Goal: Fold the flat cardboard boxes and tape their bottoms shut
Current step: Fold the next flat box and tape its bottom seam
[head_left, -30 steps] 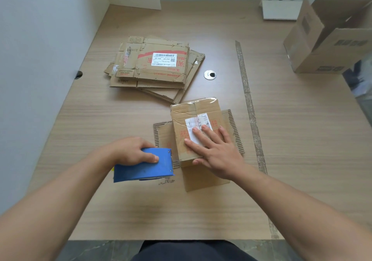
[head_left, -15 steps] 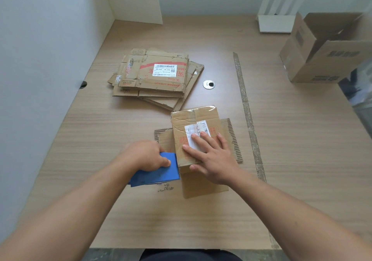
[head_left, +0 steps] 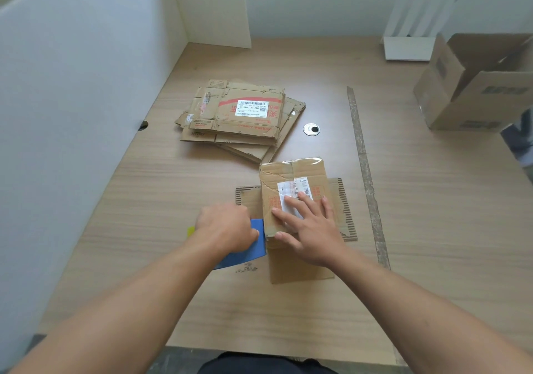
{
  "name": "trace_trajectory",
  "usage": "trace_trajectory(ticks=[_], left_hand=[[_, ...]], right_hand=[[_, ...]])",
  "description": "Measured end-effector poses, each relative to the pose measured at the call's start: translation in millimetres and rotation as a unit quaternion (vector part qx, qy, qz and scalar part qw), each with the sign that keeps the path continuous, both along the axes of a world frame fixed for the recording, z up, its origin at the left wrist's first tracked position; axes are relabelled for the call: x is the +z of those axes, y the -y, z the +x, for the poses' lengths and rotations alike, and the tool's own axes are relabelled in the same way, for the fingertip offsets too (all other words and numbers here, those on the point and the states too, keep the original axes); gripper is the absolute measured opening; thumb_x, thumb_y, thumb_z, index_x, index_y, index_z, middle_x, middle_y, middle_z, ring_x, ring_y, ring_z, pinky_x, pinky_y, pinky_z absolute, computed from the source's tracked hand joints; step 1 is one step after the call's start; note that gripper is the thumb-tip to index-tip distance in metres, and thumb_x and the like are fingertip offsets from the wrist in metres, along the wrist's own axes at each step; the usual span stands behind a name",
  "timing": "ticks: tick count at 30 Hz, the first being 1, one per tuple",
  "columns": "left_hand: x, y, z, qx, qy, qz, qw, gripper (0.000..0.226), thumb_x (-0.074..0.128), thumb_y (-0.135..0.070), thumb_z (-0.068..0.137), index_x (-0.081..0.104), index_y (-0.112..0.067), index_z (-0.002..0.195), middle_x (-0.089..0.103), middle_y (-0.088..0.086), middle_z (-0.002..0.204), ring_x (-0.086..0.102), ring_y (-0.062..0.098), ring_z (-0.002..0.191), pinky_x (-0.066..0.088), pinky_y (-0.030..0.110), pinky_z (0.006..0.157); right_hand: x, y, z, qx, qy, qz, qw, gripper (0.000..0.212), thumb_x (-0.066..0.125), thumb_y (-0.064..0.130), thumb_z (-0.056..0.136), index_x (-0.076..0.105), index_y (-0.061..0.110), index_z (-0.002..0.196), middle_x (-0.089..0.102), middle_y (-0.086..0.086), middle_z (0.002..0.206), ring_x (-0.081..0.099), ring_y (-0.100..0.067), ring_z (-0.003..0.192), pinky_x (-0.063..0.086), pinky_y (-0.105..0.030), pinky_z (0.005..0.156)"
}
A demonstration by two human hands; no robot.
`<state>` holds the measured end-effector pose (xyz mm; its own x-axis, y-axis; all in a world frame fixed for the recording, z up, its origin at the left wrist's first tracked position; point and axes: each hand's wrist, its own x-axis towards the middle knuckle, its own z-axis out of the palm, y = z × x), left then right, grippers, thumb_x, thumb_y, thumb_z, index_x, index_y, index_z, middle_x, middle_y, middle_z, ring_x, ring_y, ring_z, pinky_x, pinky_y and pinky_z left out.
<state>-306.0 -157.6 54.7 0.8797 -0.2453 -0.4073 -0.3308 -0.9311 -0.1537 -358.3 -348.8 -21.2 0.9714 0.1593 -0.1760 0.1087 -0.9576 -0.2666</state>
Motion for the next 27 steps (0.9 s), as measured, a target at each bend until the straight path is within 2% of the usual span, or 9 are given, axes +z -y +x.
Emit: trace_trajectory(ticks=[5,9,12,14,15,17,19,21,27], left_hand=[[-10.0,8.6,-8.3,-0.018,0.014,0.013,1.0,0.034,0.047,-0.049,0.092,0.065,-0.025,0.108,0.067,0.0,0.11,0.063,0.025,0.102,0.036,0.032,0.068],[-26.8,-8.9,-11.9,0.027,0.019,-0.06,0.998,0.033,0.044,-0.053,0.093,0.059,-0.031,0.112,0.066,-0.001,0.105,0.063,0.026,0.099,0.035,0.032,0.065],[-38.3,-35.4,-5.1,0.076,0.024,-0.101,0.992,0.034,0.041,-0.057,0.095,0.048,-0.04,0.124,0.066,-0.005,0.101,0.063,0.024,0.091,0.036,0.031,0.059],[-45.2,-50.9,1.9,0.13,0.014,-0.123,0.984,0.041,0.038,-0.056,0.096,0.035,-0.043,0.135,0.067,-0.005,0.105,0.061,0.024,0.087,0.039,0.031,0.06],[-48.5,-57.6,5.0,0.156,0.003,-0.137,0.978,0.046,0.038,-0.054,0.097,0.028,-0.043,0.141,0.066,-0.002,0.11,0.061,0.026,0.088,0.042,0.032,0.063],[-55.6,-69.0,10.2,0.185,-0.017,-0.163,0.969,0.058,0.04,-0.042,0.099,0.013,-0.039,0.15,0.064,0.008,0.115,0.06,0.03,0.089,0.047,0.036,0.071],[-61.3,-76.9,12.0,0.203,-0.039,-0.178,0.962,0.072,0.042,-0.025,0.096,0.0,-0.033,0.155,0.059,0.014,0.106,0.057,0.03,0.083,0.047,0.037,0.074],[-67.3,-82.7,12.2,0.229,-0.054,-0.185,0.954,0.081,0.041,-0.017,0.095,-0.009,-0.032,0.155,0.053,0.015,0.106,0.056,0.031,0.088,0.047,0.04,0.079],[-91.4,-92.0,7.6,0.257,-0.03,-0.19,0.947,0.082,0.043,-0.021,0.098,-0.016,-0.034,0.154,0.049,0.012,0.098,0.054,0.028,0.085,0.05,0.044,0.08]], right_hand=[[1.5,-2.5,-3.4,-0.009,-0.008,0.004,1.0,0.053,0.027,0.065,0.098,0.018,0.055,0.149,0.005,0.016,0.164,-0.01,-0.011,0.151,-0.02,-0.049,0.115],[2.1,2.1,-3.2,-0.001,-0.016,0.01,1.0,0.056,0.032,0.066,0.097,0.018,0.056,0.149,0.002,0.016,0.165,-0.011,-0.01,0.151,-0.017,-0.048,0.117],[4.8,6.9,-0.2,-0.022,-0.004,0.04,0.999,0.064,0.044,0.068,0.092,0.022,0.053,0.15,0.001,0.012,0.166,-0.012,-0.013,0.151,-0.011,-0.046,0.12],[6.4,8.3,1.5,-0.061,0.019,0.03,0.998,0.074,0.049,0.075,0.085,0.023,0.052,0.15,-0.003,0.01,0.166,-0.019,-0.018,0.15,-0.009,-0.052,0.121],[7.0,9.1,2.8,-0.084,0.024,0.008,0.996,0.079,0.047,0.08,0.08,0.021,0.053,0.15,-0.007,0.01,0.165,-0.024,-0.02,0.148,-0.014,-0.057,0.118],[8.3,11.1,6.8,-0.128,0.001,-0.012,0.992,0.09,0.042,0.09,0.072,0.013,0.054,0.149,-0.016,0.012,0.162,-0.031,-0.023,0.146,-0.021,-0.064,0.108],[8.3,13.1,9.7,-0.152,-0.046,0.028,0.987,0.098,0.044,0.093,0.066,0.01,0.054,0.149,-0.019,0.014,0.161,-0.03,-0.022,0.146,-0.01,-0.067,0.113],[6.9,14.3,8.6,-0.15,-0.066,0.057,0.985,0.101,0.045,0.093,0.066,0.007,0.052,0.151,-0.021,0.015,0.16,-0.029,-0.02,0.146,0.003,-0.062,0.119],[4.7,14.4,8.9,-0.142,-0.056,0.052,0.987,0.1,0.042,0.093,0.068,0.006,0.051,0.151,-0.023,0.013,0.161,-0.032,-0.02,0.145,0.004,-0.056,0.119]])
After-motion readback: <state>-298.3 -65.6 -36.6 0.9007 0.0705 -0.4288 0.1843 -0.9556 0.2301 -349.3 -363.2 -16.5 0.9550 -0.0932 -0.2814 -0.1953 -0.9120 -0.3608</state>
